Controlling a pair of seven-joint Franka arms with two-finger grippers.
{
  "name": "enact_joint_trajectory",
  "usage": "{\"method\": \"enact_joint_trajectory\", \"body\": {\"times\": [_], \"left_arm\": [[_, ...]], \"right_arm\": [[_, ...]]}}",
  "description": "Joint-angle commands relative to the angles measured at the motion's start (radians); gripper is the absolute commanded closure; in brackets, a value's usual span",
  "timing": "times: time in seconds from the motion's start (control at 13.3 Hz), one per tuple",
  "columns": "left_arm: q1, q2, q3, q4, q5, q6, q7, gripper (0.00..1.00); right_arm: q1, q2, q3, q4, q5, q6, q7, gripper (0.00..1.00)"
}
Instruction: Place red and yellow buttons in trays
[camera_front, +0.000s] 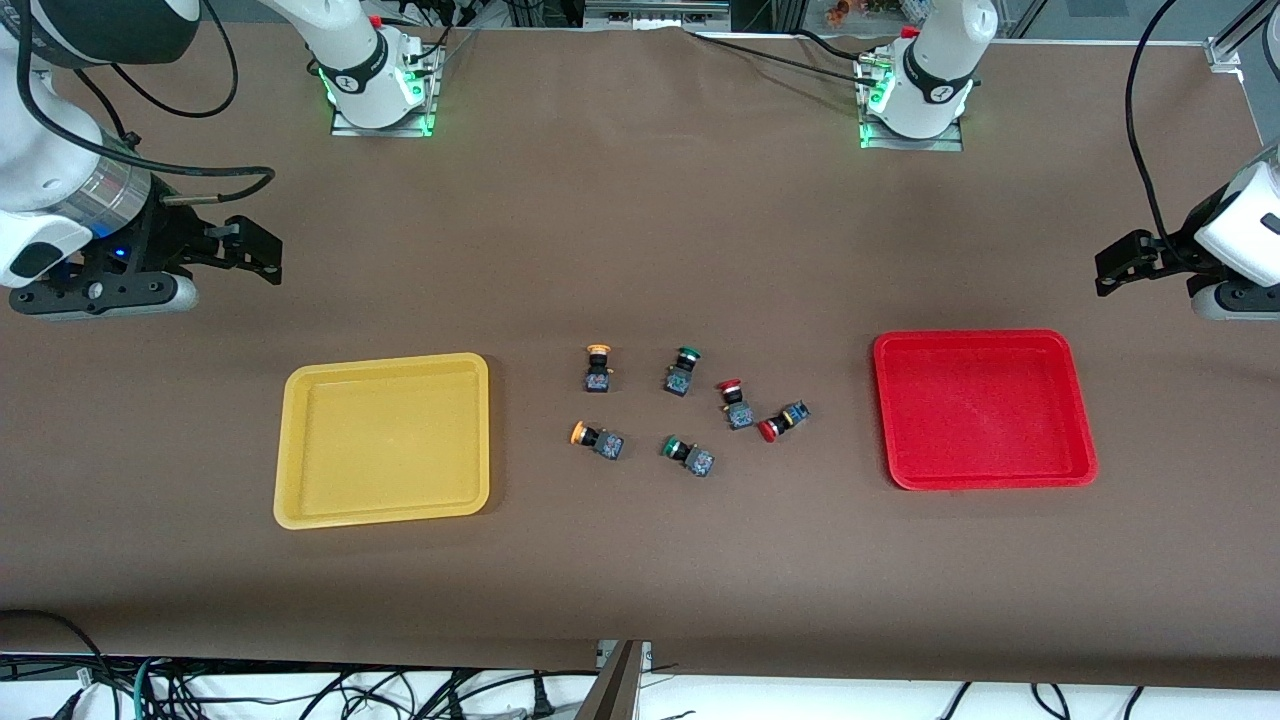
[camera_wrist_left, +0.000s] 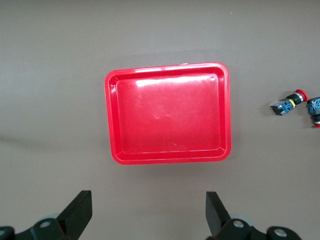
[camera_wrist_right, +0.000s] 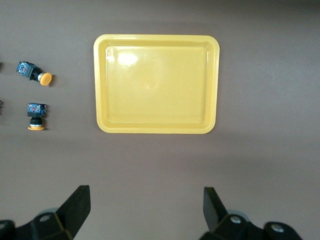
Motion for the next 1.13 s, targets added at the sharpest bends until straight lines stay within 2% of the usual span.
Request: {"method": "enact_joint_trajectory", "body": {"times": [0.0,1.05], "left_arm": [[0.007,0.008,-0.004,0.027,-0.015,-0.020,0.017,0.00],[0.007,0.008,-0.004,0.027,-0.015,-0.020,0.017,0.00]], "right_arm": [[0.003,-0.007,0.001,-0.004,-0.009,0.023,0.023,0.00],[0.002,-0.001,-0.002,-0.003,0.000,0.042,0.032,0.00]]}}
